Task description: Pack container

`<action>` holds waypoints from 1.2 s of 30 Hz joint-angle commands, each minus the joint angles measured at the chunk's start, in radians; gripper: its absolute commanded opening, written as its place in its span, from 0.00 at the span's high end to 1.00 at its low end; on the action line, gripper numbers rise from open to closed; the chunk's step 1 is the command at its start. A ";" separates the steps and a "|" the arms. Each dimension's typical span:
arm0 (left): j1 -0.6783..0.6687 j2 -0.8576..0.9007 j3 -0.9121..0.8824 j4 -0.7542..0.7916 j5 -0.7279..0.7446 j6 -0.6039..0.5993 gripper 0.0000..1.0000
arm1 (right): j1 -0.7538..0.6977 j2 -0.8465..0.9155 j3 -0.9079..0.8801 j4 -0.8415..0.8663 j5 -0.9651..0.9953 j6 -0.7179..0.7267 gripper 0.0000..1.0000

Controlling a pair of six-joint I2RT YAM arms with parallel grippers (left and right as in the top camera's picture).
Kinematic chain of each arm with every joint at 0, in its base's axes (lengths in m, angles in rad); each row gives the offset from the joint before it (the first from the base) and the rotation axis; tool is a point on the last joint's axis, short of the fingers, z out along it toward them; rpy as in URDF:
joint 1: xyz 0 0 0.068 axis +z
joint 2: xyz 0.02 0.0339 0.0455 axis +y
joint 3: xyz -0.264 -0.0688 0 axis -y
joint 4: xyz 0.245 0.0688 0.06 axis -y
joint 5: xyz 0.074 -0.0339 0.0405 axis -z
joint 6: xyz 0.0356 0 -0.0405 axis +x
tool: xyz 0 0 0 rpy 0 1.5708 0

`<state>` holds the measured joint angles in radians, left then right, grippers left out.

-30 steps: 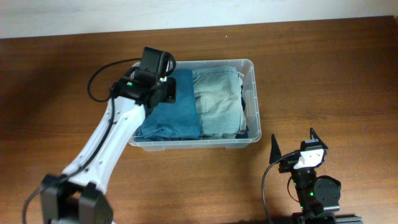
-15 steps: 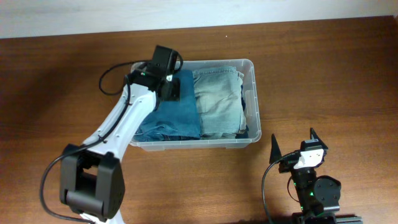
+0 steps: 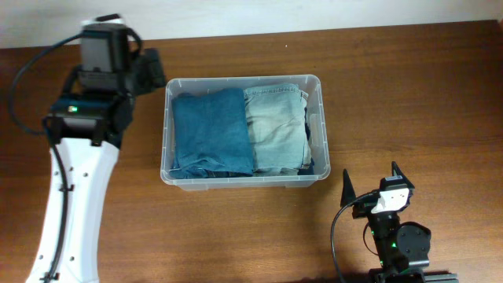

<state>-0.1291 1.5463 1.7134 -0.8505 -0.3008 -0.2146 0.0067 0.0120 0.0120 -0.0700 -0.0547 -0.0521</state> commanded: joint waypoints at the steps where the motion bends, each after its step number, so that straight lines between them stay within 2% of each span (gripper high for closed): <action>1: 0.050 -0.005 0.002 -0.011 -0.036 0.000 0.01 | -0.009 -0.009 -0.006 -0.001 -0.013 0.009 0.01; 29: 0.065 -0.003 -0.001 -0.012 -0.037 0.000 0.01 | -0.009 -0.009 -0.006 -0.001 -0.013 0.009 0.02; 36: 0.066 -0.084 -0.018 -0.098 -0.026 -0.001 0.01 | -0.009 -0.009 -0.006 -0.001 -0.013 0.009 0.02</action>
<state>-0.0677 1.5402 1.7111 -0.9249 -0.3225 -0.2146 0.0067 0.0120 0.0120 -0.0696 -0.0547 -0.0521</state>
